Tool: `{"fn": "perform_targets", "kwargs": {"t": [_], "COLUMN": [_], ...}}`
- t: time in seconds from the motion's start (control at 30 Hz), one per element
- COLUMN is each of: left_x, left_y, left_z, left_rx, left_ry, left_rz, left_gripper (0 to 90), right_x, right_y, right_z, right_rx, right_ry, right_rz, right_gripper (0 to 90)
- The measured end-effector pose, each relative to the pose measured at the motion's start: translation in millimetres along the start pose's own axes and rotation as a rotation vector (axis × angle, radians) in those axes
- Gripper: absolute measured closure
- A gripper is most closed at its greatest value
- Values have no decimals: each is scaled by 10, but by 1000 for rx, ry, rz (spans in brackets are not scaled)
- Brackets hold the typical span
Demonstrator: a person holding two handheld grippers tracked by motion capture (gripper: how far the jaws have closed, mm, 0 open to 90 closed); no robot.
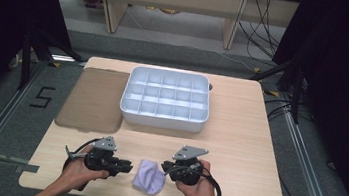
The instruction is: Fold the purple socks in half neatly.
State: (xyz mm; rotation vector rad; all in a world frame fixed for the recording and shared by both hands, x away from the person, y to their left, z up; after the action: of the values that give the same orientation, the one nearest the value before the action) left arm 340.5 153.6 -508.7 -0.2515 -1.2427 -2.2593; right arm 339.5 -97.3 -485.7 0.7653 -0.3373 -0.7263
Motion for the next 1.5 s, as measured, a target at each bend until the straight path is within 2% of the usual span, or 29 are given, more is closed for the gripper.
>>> {"fn": "perform_targets", "kwargs": {"t": [0.03,0.07,0.17,0.23,0.3,0.33,0.4,0.43,0.5,0.53,0.6,0.7,0.77,0.8,0.83,0.9,0.93,1.0,1.03,1.1,1.13,1.2,1.23,1.3,1.33,1.4,1.43,1.47,1.5], "left_x": [1,-1,-4,-12,-17,-3,-13,-7,-6,-16,-29,-42,-40,-46,-40,-23,-19,-7,-10,-2,-5,-7,-5,7,17,32,52,92,92], "left_y": [-43,-67,-133,-206,-227,-264,-285,-291,-297,-292,-284,-292,-304,-304,-300,-299,-293,-296,-294,-300,-293,-290,-286,-276,-269,-240,-200,-125,-125], "left_z": [40,72,159,217,239,265,289,304,333,352,354,353,340,346,345,342,341,330,331,319,319,317,317,302,287,258,238,194,194], "left_rx": [0,5,1,-12,-20,-14,-27,-15,4,13,23,14,13,-6,-4,-4,-14,-10,-17,-23,-16,-16,-16,-7,-3,15,19,35,35], "left_ry": [13,20,32,47,53,53,69,64,68,79,96,95,95,97,89,88,79,81,79,75,79,83,82,73,70,65,56,36,36], "left_rz": [10,4,15,26,12,19,24,24,26,20,24,26,38,23,19,34,13,29,9,24,3,1,0,-3,8,2,-19,-40,-40], "left_gripper": [787,811,799,715,690,623,594,549,522,464,426,402,401,402,402,402,403,403,403,405,414,424,435,445,469,476,489,551,572], "right_x": [-27,-112,-196,-329,-369,-446,-488,-532,-622,-677,-688,-671,-595,-509,-487,-455,-389,-347,-339,-283,-237,-231,-206,-198,-193,-192,-192,-180,-180], "right_y": [19,90,161,252,285,339,361,380,407,408,390,343,282,218,180,155,56,24,-14,-65,-101,-112,-131,-148,-186,-198,-212,-213,-208], "right_z": [6,-2,-29,-110,-147,-221,-261,-293,-358,-406,-431,-428,-389,-334,-304,-282,-216,-201,-185,-157,-127,-130,-114,-143,-168,-177,-205,-223,-226], "right_rx": [2,30,37,30,25,11,9,1,-16,-39,-53,-76,-87,-80,-94,-83,-98,-98,-99,-108,-100,-87,-112,-107,-151,-162,-156,-150,-150], "right_ry": [5,23,39,60,69,75,86,96,112,112,93,73,50,34,18,26,14,28,12,10,1,-1,-2,-13,-11,-20,-13,-12,-5], "right_rz": [1,16,43,71,85,110,123,136,160,182,203,184,180,182,151,161,129,148,118,123,116,109,104,110,99,87,86,96,107], "right_gripper": [854,882,900,900,900,900,900,900,900,900,900,900,900,900,900,900,900,900,900,900,900,900,900,900,900,900,900,900,900]}}
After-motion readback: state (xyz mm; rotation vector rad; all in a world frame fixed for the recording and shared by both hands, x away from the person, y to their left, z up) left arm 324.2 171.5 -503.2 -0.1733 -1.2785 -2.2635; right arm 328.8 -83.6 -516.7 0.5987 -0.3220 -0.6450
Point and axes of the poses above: each handheld gripper's, and its own axes: z roughly backward along the jaws, y roughly out of its top, x roughly to its right, the point moved 3 cm from there along -z, roughly forward along the jaws, and after that the axes turned 12 degrees about -y, right-handed, at the moved point
